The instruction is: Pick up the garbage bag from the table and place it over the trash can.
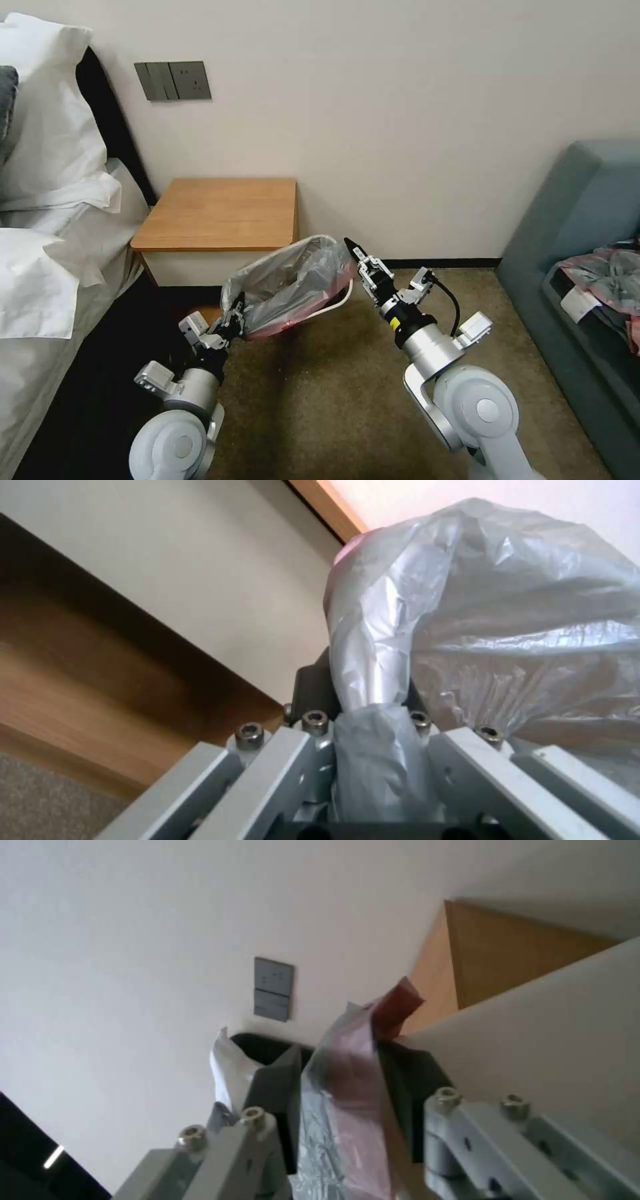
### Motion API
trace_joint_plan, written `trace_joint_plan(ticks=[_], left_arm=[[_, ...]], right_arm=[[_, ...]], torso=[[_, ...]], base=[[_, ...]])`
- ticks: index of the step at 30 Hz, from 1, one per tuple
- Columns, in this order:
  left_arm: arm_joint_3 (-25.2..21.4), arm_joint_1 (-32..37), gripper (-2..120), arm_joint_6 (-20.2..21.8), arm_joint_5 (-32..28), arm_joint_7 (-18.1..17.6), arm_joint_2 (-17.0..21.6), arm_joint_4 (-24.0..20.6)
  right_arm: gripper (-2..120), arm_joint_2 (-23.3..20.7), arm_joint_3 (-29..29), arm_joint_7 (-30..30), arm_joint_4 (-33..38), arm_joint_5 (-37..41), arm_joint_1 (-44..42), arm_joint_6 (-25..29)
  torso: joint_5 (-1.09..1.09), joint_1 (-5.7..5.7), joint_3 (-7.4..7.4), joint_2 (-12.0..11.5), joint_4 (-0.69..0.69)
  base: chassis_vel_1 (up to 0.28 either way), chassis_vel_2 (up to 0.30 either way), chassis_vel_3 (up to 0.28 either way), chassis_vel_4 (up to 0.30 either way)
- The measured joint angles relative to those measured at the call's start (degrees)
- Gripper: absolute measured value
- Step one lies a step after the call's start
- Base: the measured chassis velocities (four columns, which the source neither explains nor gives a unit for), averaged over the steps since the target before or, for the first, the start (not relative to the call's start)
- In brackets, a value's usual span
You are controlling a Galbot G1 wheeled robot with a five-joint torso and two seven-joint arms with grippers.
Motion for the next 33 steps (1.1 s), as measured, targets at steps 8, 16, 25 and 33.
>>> trace_joint_plan(ticks=[8,16,25,33], left_arm=[[-0.1,0.0,3,-0.2,0.0,0.3,0.2,-0.2],[-0.5,0.0,3,-0.2,-2.0,0.2,0.2,-0.3],[-1.6,-0.4,3,0.9,-8.8,-1.6,0.4,-1.3],[-2.4,-0.4,3,1.6,-12.2,-2.1,0.7,-1.5]], right_arm=[[0,0.7,-0.3,-0.4,-0.3,-1.0,-0.5,0.0],[0,0.4,0.8,-1.6,1.4,-2.5,-2.8,-0.4],[0,-0.7,3.2,-5.4,1.1,-3.7,-5.0,-2.5],[0,-2.6,4.1,-10.9,-3.0,-12.3,-5.5,-3.8]], torso=[[0.0,0.0,0.0,0.0,0.0],[0.0,0.0,0.0,0.0,0.0],[0.01,0.0,0.0,0.0,0.0],[0.01,0.0,0.0,0.0,0.0]], base=[[0.0,0.0,0.0,0.0],[0.0,0.0,0.0,0.0],[0.0,0.0,0.0,0.0],[0.0,0.0,0.0,0.0]])
